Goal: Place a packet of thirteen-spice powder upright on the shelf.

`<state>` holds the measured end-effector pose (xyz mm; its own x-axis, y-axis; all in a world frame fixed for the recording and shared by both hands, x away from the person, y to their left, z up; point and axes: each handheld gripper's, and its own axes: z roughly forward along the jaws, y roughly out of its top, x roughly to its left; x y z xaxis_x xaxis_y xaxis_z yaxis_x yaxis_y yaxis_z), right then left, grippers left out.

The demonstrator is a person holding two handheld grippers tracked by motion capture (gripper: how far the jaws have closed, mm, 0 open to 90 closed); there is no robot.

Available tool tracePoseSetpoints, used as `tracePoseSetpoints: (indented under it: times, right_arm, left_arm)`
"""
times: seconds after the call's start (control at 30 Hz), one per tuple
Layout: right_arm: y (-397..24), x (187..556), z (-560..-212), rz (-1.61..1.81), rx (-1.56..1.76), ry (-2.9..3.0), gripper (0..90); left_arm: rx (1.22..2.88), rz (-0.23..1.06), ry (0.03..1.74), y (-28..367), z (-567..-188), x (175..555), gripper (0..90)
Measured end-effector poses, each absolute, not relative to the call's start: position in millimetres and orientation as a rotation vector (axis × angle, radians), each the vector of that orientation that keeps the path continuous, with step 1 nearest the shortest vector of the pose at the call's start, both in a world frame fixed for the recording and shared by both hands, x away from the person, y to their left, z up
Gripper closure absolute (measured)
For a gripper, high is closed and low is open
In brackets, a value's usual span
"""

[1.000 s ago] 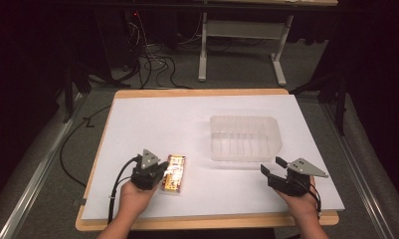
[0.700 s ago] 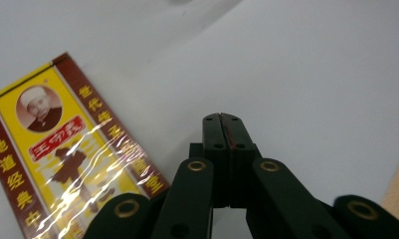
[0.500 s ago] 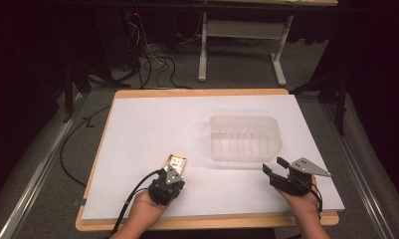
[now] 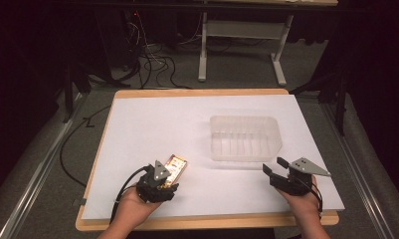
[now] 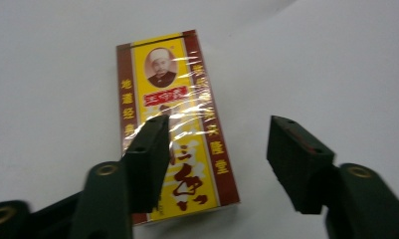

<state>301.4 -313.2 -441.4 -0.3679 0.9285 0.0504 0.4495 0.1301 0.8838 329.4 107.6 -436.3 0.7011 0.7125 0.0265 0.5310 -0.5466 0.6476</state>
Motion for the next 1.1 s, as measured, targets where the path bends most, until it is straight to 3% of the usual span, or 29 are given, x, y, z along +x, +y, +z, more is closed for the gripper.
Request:
tracePoseSetpoints:
  times: [0.1, 0.2, 0.43, 1.1]
  right_arm:
    - [-316, 302, -442, 1.184, 1.328, 1.89, 37.5]
    - [-316, 302, -442, 1.189, 1.337, 1.889, 37.5]
    - [-316, 302, -441, 1.192, 1.328, 1.89, 37.4]
    - [-320, 303, -442, 1.208, 1.355, 1.884, 38.5]
  left_arm:
    - [2.326, 0.319, 1.016, 109, -434, 341, 23.0]
    - [2.347, 0.285, 1.048, 108, -433, 347, 19.1]
    - [2.451, 0.171, 1.122, 100, -433, 368, 17.2]
    - [2.691, 0.107, 1.181, 80, -443, 392, 19.0]
